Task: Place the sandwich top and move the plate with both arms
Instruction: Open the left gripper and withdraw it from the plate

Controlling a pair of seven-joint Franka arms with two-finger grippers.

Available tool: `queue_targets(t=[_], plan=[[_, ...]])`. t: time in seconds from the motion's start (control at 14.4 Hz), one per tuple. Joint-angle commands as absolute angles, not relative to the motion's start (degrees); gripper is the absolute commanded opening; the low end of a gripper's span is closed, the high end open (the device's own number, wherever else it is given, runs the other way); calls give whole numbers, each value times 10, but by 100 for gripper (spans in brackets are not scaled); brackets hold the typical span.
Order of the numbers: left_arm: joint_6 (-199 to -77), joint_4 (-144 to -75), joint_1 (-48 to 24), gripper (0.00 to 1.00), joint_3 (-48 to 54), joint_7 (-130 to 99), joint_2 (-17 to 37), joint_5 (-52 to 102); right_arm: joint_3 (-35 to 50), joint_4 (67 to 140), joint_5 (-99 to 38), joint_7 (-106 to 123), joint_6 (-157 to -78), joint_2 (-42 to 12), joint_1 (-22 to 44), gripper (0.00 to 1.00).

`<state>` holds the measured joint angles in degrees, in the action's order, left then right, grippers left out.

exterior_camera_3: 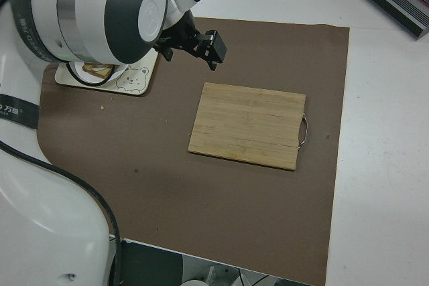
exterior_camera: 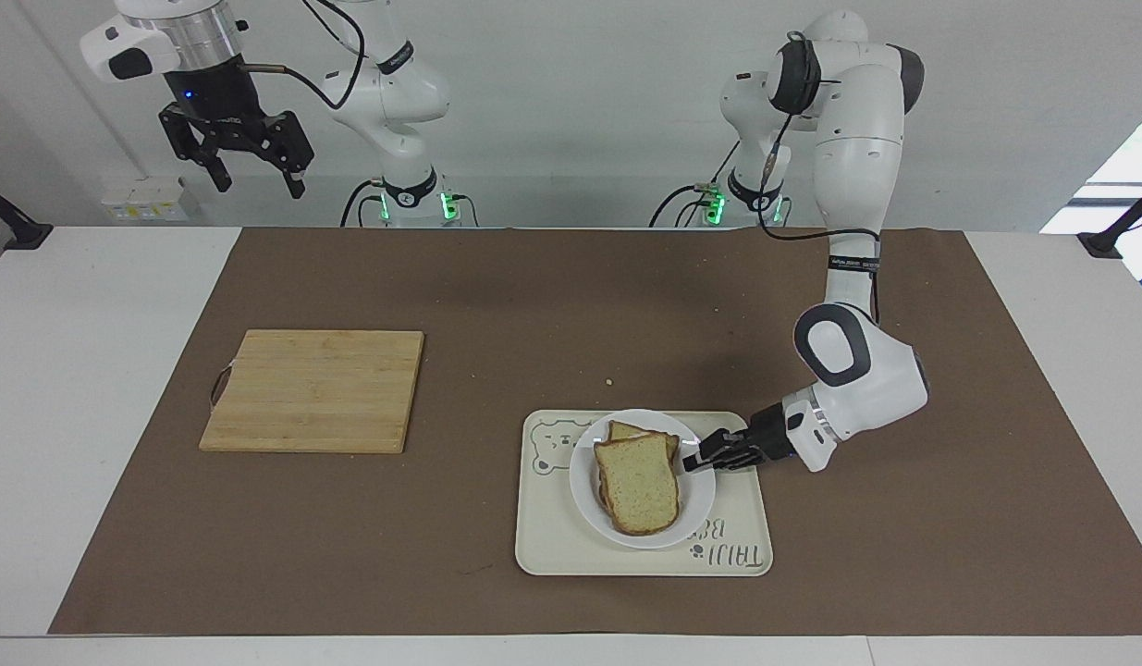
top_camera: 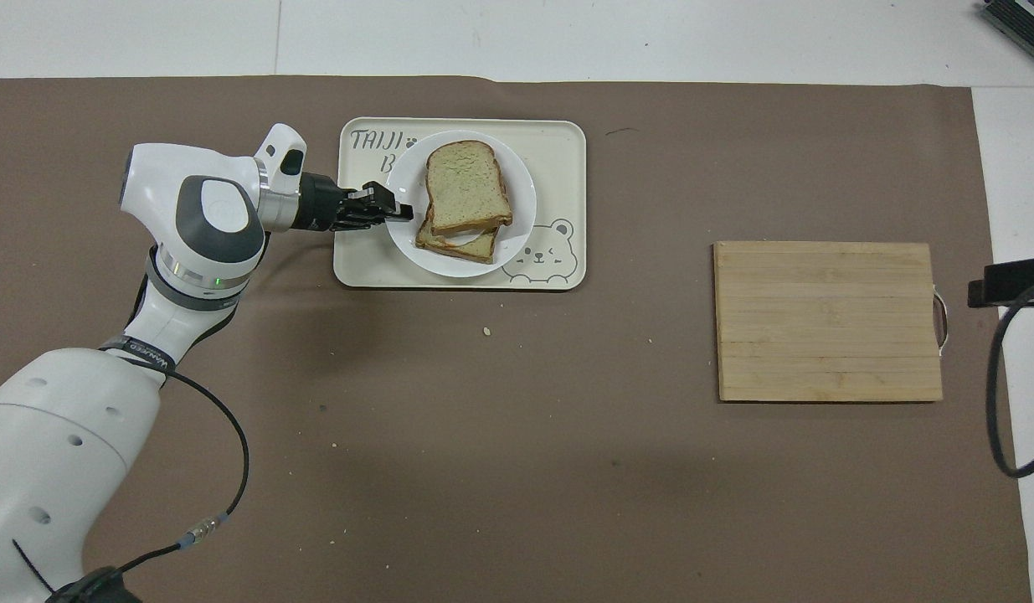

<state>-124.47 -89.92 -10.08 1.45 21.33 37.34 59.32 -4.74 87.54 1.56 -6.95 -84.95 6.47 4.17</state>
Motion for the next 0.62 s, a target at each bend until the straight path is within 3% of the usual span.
queue_targets(t=[0.0,0.21,0.55], plan=[[-1252,-887,-99,100,11,203,368,562,-47,872,11,-54,-838,68,38,100],[-1238,-919,-100,100,-16,185,308,534,-47,871,11,-54,-838,68,38,100],[-1202,-941,-96,100,-28,67,224,306,-47,872,11,-54,-838,68,38,100]])
